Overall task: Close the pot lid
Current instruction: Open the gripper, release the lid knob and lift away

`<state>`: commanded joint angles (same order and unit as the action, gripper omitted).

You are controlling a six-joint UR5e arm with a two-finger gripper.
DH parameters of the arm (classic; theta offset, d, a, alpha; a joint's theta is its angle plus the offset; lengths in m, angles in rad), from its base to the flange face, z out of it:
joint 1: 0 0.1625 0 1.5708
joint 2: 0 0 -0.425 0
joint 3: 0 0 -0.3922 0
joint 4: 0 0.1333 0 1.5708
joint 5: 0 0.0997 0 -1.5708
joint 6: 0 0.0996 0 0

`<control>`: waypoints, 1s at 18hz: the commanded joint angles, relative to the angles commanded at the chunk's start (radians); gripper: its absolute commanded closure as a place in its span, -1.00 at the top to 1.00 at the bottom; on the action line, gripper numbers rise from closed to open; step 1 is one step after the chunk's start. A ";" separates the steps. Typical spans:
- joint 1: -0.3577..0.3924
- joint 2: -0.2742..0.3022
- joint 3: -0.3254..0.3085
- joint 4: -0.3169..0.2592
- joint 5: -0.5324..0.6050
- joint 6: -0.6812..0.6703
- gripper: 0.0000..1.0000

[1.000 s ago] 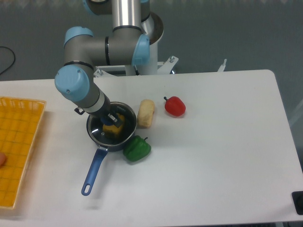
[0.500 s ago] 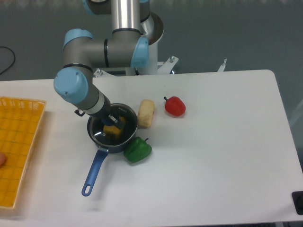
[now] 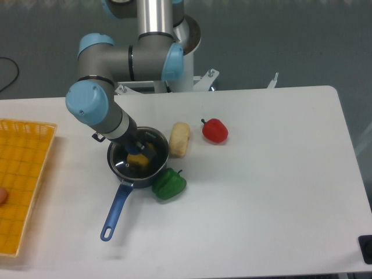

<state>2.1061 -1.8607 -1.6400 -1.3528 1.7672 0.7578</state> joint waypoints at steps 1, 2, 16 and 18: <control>0.015 0.005 0.018 -0.014 -0.009 -0.002 1.00; 0.032 0.012 0.031 -0.012 -0.021 0.000 1.00; 0.340 0.046 0.121 0.006 -0.121 0.301 1.00; 0.376 0.045 0.123 0.007 -0.133 0.334 1.00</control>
<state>2.4818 -1.8162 -1.5171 -1.3453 1.6338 1.0920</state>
